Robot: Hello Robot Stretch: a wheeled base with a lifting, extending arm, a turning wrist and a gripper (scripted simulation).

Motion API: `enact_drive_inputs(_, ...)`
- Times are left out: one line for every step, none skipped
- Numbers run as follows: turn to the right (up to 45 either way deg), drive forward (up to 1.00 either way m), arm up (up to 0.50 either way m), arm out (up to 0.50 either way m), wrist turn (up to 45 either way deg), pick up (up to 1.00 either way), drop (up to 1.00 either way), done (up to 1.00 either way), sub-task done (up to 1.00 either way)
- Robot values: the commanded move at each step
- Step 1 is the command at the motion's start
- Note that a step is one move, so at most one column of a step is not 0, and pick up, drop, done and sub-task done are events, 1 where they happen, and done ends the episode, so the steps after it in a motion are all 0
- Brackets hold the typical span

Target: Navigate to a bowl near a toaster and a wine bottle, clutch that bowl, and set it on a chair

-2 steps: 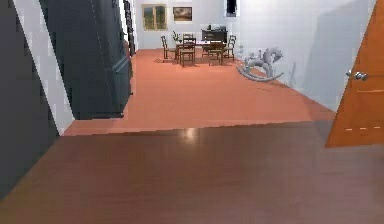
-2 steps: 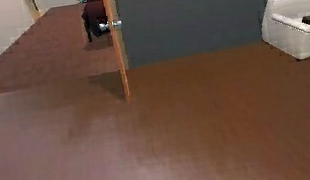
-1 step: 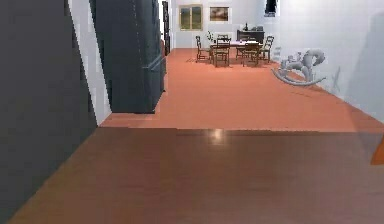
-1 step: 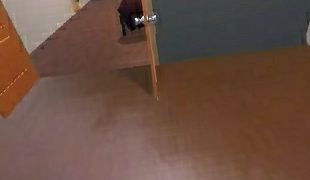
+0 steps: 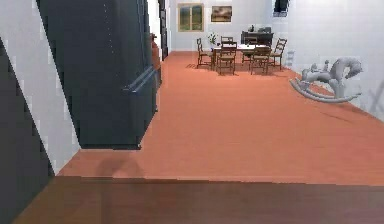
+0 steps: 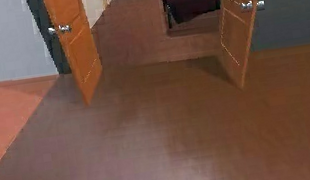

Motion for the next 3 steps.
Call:
enact_drive_inputs(0.0, 1.0, 0.0, 0.0, 0.0, 0.0, 0.0, 0.0, 0.0)
enact_drive_inputs(0.0, 1.0, 0.0, 0.0, 0.0, 0.0, 0.0, 0.0, 0.0)
enact_drive_inputs(0.0, 1.0, 0.0, 0.0, 0.0, 0.0, 0.0, 0.0, 0.0)
